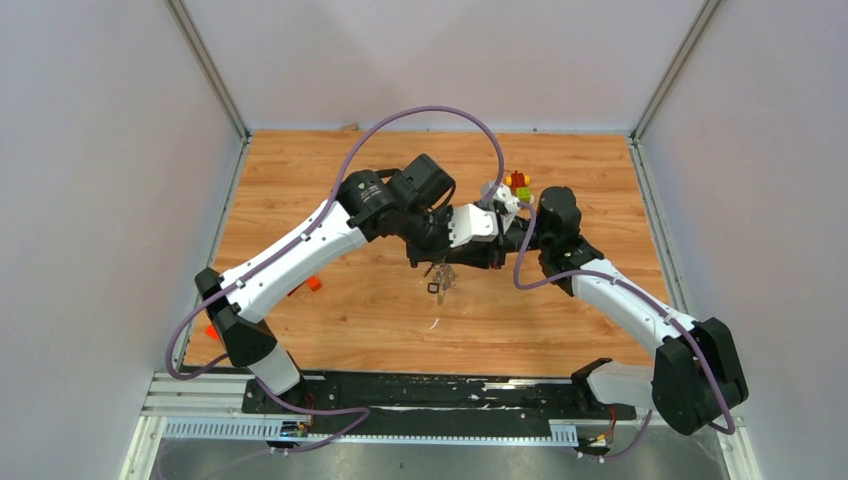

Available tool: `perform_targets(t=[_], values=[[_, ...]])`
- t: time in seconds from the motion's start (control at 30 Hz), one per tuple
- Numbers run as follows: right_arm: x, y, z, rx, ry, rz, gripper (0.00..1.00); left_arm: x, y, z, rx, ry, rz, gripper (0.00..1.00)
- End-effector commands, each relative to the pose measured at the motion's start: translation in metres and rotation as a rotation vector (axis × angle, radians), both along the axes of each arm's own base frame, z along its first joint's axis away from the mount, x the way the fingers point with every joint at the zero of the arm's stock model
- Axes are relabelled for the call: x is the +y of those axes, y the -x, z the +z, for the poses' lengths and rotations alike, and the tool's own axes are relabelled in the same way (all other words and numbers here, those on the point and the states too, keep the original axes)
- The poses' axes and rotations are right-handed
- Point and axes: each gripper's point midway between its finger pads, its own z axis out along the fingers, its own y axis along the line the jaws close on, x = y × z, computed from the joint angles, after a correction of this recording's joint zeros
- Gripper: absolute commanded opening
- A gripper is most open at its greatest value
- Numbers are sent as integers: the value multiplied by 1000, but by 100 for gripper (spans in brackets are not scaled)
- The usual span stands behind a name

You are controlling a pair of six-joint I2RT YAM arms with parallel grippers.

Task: Put the keys on the keyring
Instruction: Adjust the key on the keyring.

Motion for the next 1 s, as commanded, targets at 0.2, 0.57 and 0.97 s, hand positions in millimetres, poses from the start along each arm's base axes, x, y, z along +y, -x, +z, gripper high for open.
perform_targets(t=[0.2, 0.57, 0.97], values=[[3, -3, 15, -81, -25, -13, 4, -10, 6, 26, -16, 120, 5, 0], [-3, -8, 16, -150, -4, -50, 0, -5, 7, 36, -12, 221, -9, 2], [-9, -9, 19, -157, -11, -56, 0, 0, 3, 48, -146, 332, -64, 36]])
